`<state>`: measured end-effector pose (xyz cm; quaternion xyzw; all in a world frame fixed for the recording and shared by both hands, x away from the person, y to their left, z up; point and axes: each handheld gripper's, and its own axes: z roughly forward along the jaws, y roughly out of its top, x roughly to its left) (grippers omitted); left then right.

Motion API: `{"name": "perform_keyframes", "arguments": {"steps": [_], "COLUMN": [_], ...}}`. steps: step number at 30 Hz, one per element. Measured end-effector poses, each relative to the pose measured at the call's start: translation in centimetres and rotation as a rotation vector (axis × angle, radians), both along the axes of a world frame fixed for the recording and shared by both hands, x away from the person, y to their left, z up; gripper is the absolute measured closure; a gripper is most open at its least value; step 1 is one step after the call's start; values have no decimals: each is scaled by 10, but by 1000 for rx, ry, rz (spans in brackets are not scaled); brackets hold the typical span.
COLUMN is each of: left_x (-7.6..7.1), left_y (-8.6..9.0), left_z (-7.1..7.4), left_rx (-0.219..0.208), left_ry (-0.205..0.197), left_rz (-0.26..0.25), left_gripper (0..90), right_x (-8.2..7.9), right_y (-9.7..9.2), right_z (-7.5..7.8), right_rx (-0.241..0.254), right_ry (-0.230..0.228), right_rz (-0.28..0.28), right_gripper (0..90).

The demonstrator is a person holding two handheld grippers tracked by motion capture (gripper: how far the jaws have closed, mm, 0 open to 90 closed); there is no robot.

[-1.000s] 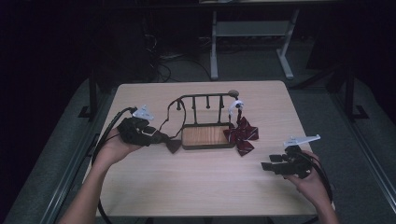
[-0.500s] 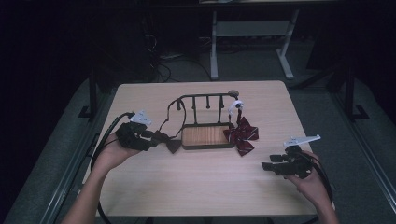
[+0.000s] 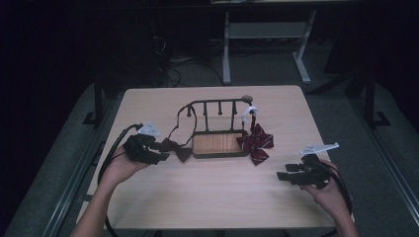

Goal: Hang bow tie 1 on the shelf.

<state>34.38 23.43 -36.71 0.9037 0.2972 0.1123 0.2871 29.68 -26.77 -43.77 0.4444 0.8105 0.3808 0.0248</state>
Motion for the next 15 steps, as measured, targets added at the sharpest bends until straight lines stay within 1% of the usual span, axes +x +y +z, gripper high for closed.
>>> {"name": "perform_keyframes", "arguments": {"steps": [9,11,14,15], "left_x": [-4,-5,-6,-7], "left_y": [3,5,5,6], "left_z": [-8,-12,-13,-15], "left_rx": [-7,-12,-17,-24], "left_ry": [6,9,10,10], "left_rz": [10,13,16,21], "left_gripper": [498,496,493,493], "right_x": [0,0,0,0], "right_y": [0,0,0,1], "right_z": [0,0,0,-1], "right_rx": [-1,-1,-1,-1], "right_ry": [0,0,1,0], "right_rz": [-1,-1,-1,-2], "right_gripper": [417,417,417,416]}}
